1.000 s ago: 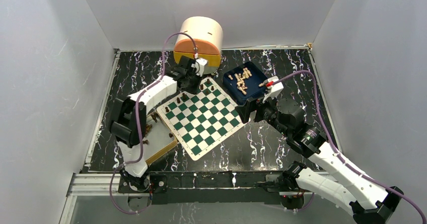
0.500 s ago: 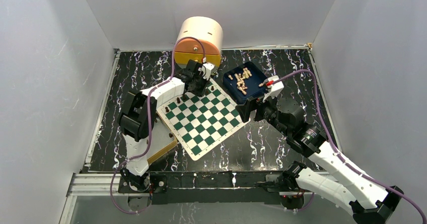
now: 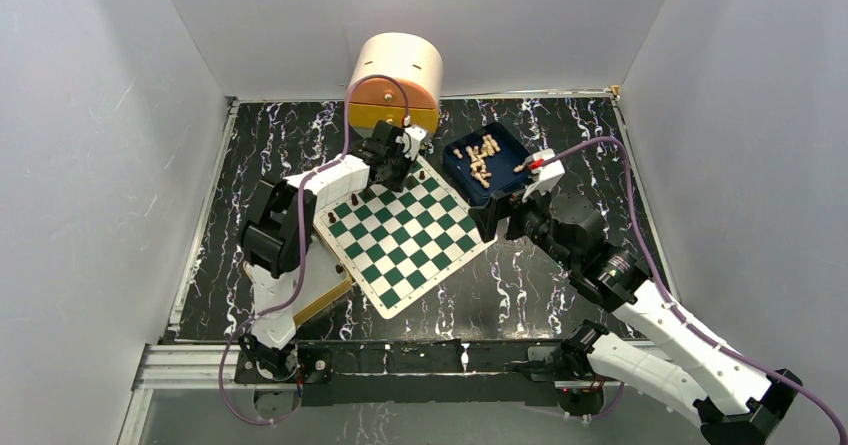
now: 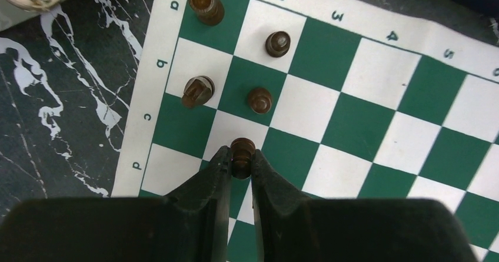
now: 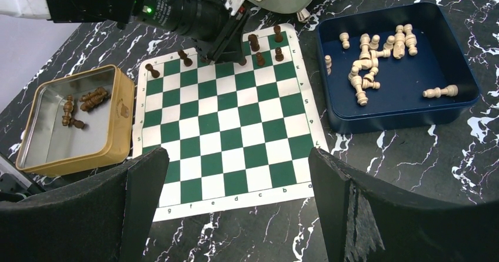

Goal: Set up the chess pieces on the board
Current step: Place the chess piece on the chessboard.

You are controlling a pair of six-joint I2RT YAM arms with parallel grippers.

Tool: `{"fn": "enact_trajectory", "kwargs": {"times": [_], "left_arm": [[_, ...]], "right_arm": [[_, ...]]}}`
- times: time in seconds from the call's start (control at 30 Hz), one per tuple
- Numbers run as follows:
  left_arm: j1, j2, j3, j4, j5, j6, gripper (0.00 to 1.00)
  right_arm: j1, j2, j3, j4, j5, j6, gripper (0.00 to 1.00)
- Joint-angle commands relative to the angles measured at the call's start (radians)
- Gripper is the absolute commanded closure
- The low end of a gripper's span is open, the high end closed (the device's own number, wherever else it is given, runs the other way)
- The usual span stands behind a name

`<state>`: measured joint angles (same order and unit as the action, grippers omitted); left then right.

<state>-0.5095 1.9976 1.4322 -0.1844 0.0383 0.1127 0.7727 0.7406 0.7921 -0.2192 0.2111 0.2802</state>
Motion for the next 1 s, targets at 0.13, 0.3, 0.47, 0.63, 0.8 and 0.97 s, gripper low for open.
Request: {"fn": "enact_trajectory", "kwargs": {"times": [0.13,0.3,0.47,0.63,0.8,0.97], "left_arm": [[0.003,0.026,0.007,0.0,-0.021,0.024,0.87],[0.003,0.036,0.008,0.008,-0.018,0.024,0.87],[0.003,0.044,0.012,0.004,-0.021,0.023,0.84],[0.003,0.043,0.013,-0.003,-0.024,0.024,0.75],[0.003,0.04,0.033,-0.019,-0.025,0.024,0.69],[0.003,0.024,0.051,-0.034,-0.025,0.022,0.68]], "right_arm": [[0.0,0.002,0.05,0.031,0.023,-0.021,0.01],[0.0,0.003,0.05,0.031,0.026,-0.024,0.01],[-0.001,0.003,0.05,0.031,0.029,-0.026,0.01],[-0.001,0.003,0.046,0.032,0.03,-0.026,0.01],[0.001,0.005,0.044,0.035,0.029,-0.027,0.01],[0.0,0.004,0.044,0.036,0.028,-0.026,0.01]]}}
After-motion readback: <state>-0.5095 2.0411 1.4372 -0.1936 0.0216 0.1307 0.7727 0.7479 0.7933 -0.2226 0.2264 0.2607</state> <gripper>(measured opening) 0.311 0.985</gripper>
